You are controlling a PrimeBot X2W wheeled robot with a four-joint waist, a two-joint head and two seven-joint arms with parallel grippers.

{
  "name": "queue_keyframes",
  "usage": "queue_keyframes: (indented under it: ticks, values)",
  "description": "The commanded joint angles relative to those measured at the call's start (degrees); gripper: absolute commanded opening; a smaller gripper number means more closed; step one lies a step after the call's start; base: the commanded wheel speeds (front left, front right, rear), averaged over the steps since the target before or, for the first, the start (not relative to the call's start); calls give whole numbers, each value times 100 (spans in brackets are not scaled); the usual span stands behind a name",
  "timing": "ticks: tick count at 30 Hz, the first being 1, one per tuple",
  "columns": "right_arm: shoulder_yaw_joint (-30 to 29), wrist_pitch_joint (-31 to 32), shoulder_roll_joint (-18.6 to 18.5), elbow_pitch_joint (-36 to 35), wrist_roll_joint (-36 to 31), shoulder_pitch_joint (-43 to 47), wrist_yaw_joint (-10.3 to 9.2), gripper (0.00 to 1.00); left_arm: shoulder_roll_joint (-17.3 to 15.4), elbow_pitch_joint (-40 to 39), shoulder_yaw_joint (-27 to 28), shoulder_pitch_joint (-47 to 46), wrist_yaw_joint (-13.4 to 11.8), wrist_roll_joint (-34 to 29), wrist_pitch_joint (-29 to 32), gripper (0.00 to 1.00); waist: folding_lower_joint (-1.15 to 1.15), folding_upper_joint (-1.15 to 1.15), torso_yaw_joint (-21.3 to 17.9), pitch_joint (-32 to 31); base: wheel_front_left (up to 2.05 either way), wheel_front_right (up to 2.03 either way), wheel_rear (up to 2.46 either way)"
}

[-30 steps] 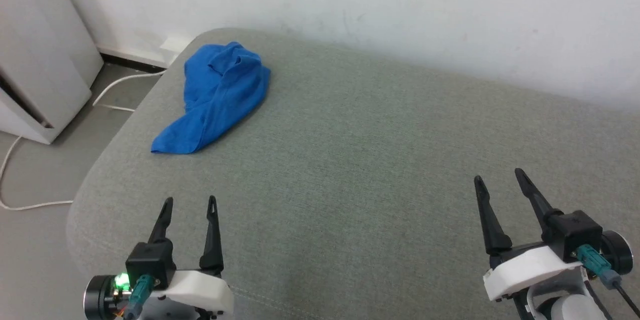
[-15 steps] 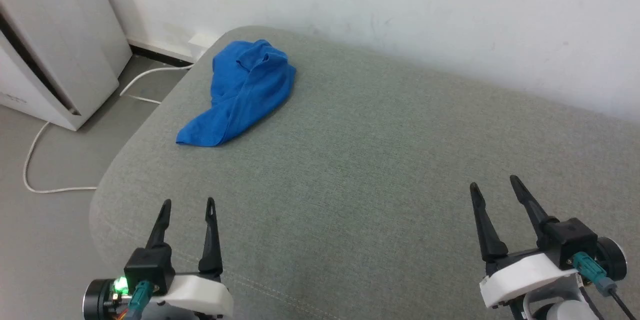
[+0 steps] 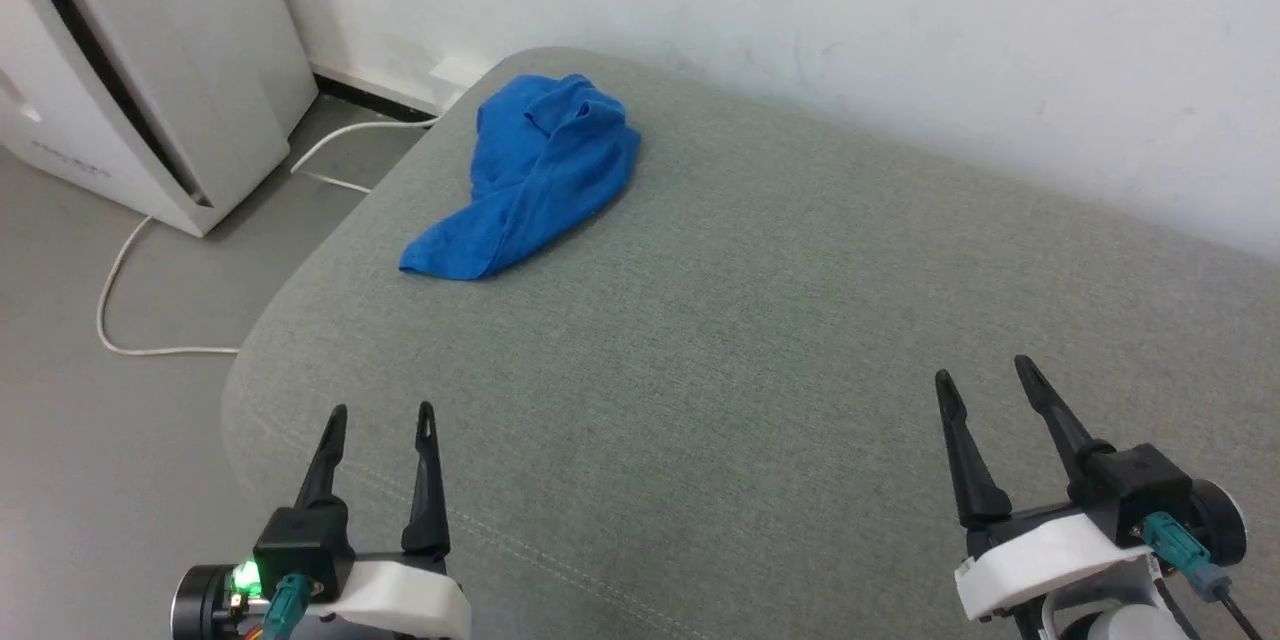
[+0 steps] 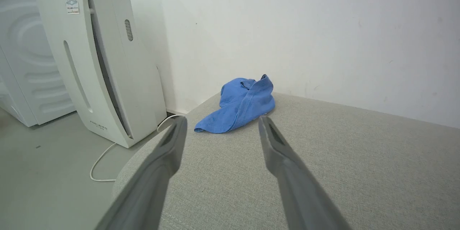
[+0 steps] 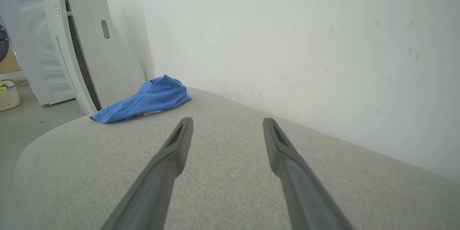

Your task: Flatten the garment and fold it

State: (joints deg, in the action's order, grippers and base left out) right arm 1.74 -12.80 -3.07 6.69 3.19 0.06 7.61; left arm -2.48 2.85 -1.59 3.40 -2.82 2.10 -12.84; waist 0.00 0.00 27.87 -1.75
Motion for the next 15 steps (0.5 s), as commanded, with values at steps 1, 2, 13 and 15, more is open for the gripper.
queue_keyframes:
  ticks: [1, 2, 13, 15]
  values:
    - [-7, -64, 17, 37, 41, 37, -11, 100, -35, 32, -9, 57, -21, 36, -61, 100, 0, 0, 64, 13, 0, 0, 0]
    - [-14, -76, 17, 43, 45, 35, -11, 100, -36, 35, -10, 57, -20, 40, -73, 100, 0, 0, 88, 18, 0, 0, 0]
    - [-24, -208, 19, 126, 56, 17, -12, 100, -40, 34, -62, 41, -90, 106, -204, 100, 0, 0, 319, 119, 0, 0, 0]
    - [-24, -219, 19, 136, 58, 9, -12, 100, -40, 28, -70, 37, -102, 113, -216, 100, 0, 0, 336, 133, 0, 0, 0]
